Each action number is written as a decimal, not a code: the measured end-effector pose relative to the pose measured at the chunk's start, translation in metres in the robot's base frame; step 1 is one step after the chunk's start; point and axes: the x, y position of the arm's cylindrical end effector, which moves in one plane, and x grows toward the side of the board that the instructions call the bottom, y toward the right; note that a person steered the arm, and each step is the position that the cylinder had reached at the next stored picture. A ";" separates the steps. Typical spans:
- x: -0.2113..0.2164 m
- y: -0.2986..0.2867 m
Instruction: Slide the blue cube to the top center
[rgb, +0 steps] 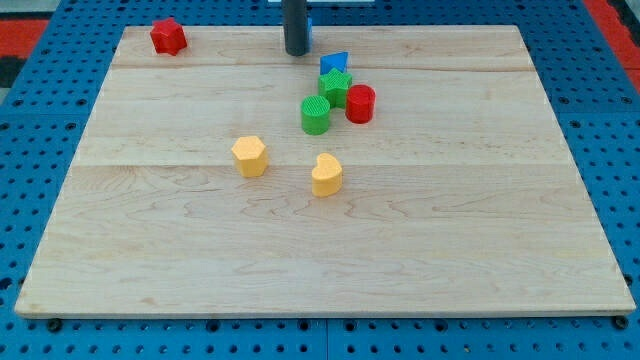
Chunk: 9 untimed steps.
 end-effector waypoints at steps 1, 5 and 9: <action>-0.001 0.000; 0.042 0.035; 0.137 0.086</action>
